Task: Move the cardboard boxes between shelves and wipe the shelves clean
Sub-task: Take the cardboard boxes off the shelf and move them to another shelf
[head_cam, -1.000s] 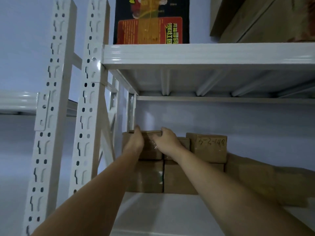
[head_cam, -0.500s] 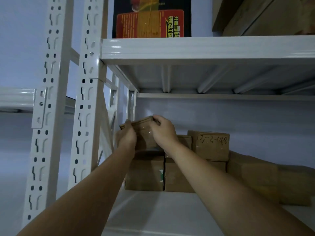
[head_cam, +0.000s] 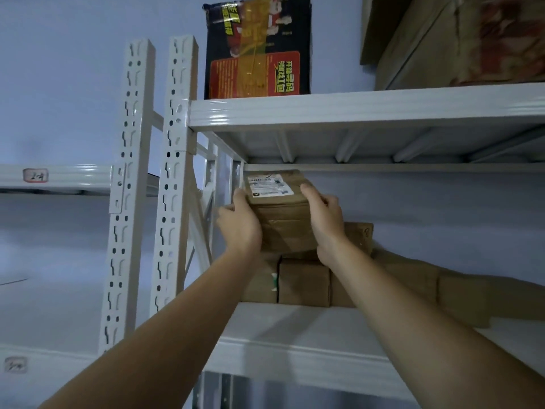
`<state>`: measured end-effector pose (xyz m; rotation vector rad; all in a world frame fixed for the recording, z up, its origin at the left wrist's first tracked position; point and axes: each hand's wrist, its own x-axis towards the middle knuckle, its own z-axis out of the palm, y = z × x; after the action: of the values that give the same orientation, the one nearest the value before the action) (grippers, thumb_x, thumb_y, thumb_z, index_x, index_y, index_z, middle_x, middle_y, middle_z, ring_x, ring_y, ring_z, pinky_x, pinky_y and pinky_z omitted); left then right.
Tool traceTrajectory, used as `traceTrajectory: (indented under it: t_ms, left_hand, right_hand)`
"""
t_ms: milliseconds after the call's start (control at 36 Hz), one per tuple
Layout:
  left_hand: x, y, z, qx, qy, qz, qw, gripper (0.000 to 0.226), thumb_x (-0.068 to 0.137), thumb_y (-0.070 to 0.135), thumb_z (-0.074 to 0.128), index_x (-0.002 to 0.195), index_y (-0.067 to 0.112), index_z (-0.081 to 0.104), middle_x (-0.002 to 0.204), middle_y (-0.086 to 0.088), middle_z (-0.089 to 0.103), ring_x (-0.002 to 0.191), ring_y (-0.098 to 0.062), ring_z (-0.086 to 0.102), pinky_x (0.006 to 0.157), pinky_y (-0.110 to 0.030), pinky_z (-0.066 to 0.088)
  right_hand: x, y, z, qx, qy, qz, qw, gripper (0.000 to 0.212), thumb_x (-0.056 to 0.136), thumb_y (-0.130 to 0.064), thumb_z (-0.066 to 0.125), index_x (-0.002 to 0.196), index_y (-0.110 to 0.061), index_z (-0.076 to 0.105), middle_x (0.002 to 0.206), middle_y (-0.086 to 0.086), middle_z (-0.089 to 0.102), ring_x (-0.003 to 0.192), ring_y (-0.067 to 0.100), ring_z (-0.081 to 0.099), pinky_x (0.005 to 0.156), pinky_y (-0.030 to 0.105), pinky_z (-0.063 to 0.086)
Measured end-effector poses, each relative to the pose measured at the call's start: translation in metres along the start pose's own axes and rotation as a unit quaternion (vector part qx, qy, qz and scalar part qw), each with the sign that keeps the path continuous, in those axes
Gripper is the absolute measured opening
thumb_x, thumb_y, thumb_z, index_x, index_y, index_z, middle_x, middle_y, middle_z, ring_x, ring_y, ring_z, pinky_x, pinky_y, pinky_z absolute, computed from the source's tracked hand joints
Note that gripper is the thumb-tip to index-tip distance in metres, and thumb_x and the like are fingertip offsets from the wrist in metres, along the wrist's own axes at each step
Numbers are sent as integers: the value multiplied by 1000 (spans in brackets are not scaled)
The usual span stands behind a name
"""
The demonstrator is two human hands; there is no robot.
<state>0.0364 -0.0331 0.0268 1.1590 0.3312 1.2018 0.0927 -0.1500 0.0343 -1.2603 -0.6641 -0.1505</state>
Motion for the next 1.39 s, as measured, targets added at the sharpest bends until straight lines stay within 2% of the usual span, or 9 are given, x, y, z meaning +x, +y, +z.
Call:
traceTrajectory:
  t_ms: [111, 194, 278, 361, 583, 694, 889, 1028, 1389]
  left_hand:
    - [-41, 1, -9, 30, -18, 13, 999, 29, 92, 61, 47, 101, 33, 49, 112, 2, 56, 101, -17, 56, 99, -48, 48]
    - [-71, -3, -21, 59, -52, 32, 996, 57, 80, 69, 46, 123, 33, 51, 128, 3, 50, 121, -21, 51, 107, -50, 43]
    - [-99, -4, -36, 68, -88, 52, 992, 50, 98, 56, 47, 140, 29, 51, 133, 4, 51, 114, -12, 54, 92, -33, 45]
    - [-123, 2, -52, 69, -114, 33, 991, 55, 91, 55, 50, 142, 33, 52, 130, 4, 63, 109, -13, 64, 89, -37, 54]
    - [-164, 35, -123, 52, -93, 31, 994, 49, 87, 51, 51, 134, 39, 56, 117, 11, 70, 108, -14, 67, 95, -48, 56]
    - [-181, 55, -172, 51, -83, 51, 994, 48, 89, 49, 53, 136, 38, 54, 120, 13, 67, 109, -10, 66, 96, -44, 55]
    - [-184, 98, -306, 74, -25, 55, 995, 50, 86, 51, 52, 135, 41, 53, 122, 14, 68, 108, -9, 66, 97, -45, 55]
    - [-166, 117, -396, 103, 29, 43, 993, 35, 97, 37, 54, 132, 36, 56, 119, 12, 68, 106, -8, 65, 92, -36, 54]
    - [-64, 135, -562, 172, 123, 19, 977, 34, 97, 42, 49, 130, 37, 55, 114, 9, 67, 102, -11, 62, 78, -36, 49]
  right_hand:
    - [-28, 4, -29, 31, -31, 17, 999, 48, 76, -64, 66, 111, -34, 52, 116, 0, 64, 109, 22, 62, 101, 53, 50]
    - [-54, 11, -42, 41, -55, 7, 998, 31, 82, -48, 66, 111, -35, 66, 110, -3, 73, 105, 21, 69, 98, 50, 55]
    - [-81, 16, -48, 49, -71, -5, 996, 17, 94, -29, 60, 104, -32, 73, 98, -4, 78, 94, 20, 74, 80, 41, 60]
    - [-106, 12, -49, 70, -63, 7, 996, 15, 94, -28, 61, 100, -33, 73, 94, -2, 78, 86, 19, 74, 71, 38, 59]
    - [-180, -8, -20, 69, -110, 34, 991, 36, 83, -52, 69, 114, -34, 75, 113, -4, 76, 107, 19, 72, 99, 50, 55]
    - [-225, -23, 13, 78, -93, 27, 992, 41, 75, -49, 69, 109, -28, 76, 108, -2, 78, 108, 21, 71, 105, 53, 51]
    - [-313, -30, 120, 105, -133, 50, 984, 11, 96, -32, 62, 94, -29, 73, 84, -13, 77, 89, 15, 74, 97, 50, 56]
    - [-359, -25, 204, 104, -173, 80, 976, 20, 98, -34, 57, 105, -36, 75, 104, -3, 78, 99, 21, 74, 90, 44, 59]
    - [-384, 18, 400, 76, -269, 128, 952, 26, 98, -46, 50, 107, -37, 72, 99, -10, 76, 95, 15, 73, 83, 40, 61]
